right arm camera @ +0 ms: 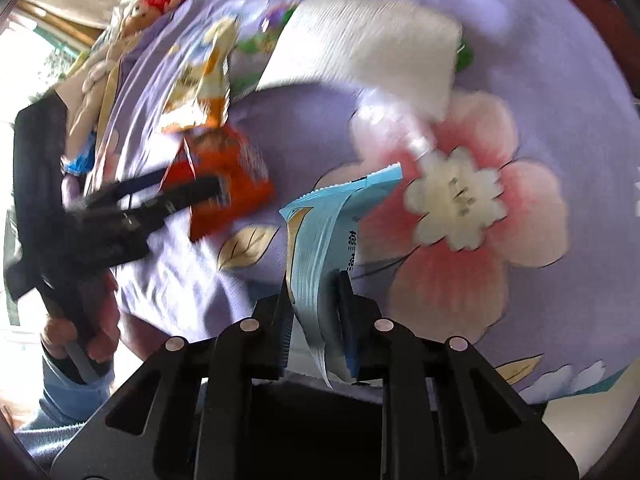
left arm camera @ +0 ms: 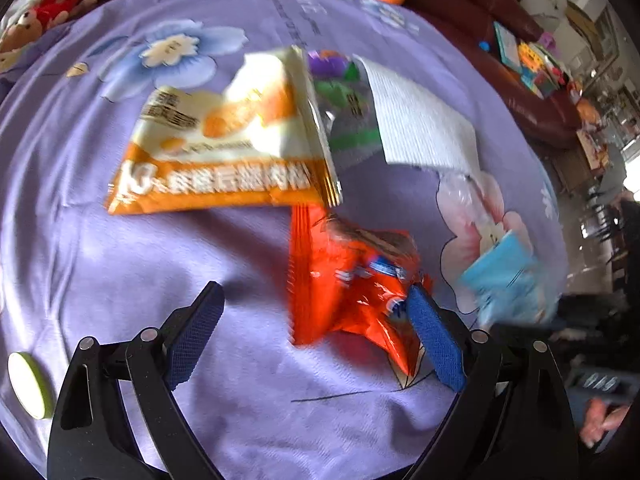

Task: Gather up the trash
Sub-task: 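Grasp the orange snack packet with the left gripper while the right gripper grasps the light blue packet, then carry both packets over the teal bucket and open both grippers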

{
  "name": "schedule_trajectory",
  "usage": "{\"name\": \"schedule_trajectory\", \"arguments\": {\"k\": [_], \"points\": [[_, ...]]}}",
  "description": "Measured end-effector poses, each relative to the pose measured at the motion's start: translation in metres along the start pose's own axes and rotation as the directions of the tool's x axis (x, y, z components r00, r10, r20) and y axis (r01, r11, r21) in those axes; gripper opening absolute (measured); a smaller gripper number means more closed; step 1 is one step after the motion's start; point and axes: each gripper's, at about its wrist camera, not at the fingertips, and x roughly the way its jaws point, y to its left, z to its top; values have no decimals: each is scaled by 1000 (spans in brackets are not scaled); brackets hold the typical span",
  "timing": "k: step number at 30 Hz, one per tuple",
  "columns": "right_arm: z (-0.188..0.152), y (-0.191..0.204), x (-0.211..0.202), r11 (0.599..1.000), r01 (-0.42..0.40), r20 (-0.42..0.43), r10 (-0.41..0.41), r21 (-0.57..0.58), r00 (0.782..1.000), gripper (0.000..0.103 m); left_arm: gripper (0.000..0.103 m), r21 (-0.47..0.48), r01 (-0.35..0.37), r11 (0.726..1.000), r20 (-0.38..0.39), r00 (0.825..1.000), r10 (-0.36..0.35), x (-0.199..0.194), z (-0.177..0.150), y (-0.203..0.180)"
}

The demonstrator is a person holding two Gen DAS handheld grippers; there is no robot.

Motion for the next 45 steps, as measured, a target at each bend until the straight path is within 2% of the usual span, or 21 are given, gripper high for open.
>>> {"name": "schedule_trajectory", "arguments": {"k": [8,9,10,12,15,23,30,38,45], "points": [[6,-44,-29,995,6,98,-16,102,995,20,92,40,-48,998,28,998,47,9,0,-20],[6,-46,-31,994,4,105,-15,112,994,20,87,48,-61,997,39,997,59,9,-1,-23],[6,-51,-33,992,1,112,-15,122,994,20,71,54,-68,996,47,997,66,8,-3,-26],[5,-61,-38,989,-4,127,-15,145,992,20,49,62,-68,996,53,997,64,8,-6,-33],[6,-73,-43,984,-15,148,-11,176,989,20,39,61,-72,996,79,995,67,2,-7,-39],[5,-114,-62,967,-56,207,4,247,978,20,39,90,-10,996,75,997,3,-13,2,-72],[-1,-157,-85,944,-85,271,-5,320,963,20,39,164,20,986,88,995,-35,-11,29,-122],[-4,-210,-116,916,-104,337,-36,388,941,20,39,268,48,962,87,993,-74,2,65,-191],[-9,-265,-149,882,-124,402,-79,454,912,20,39,354,76,932,50,994,-100,25,96,-249]]}}
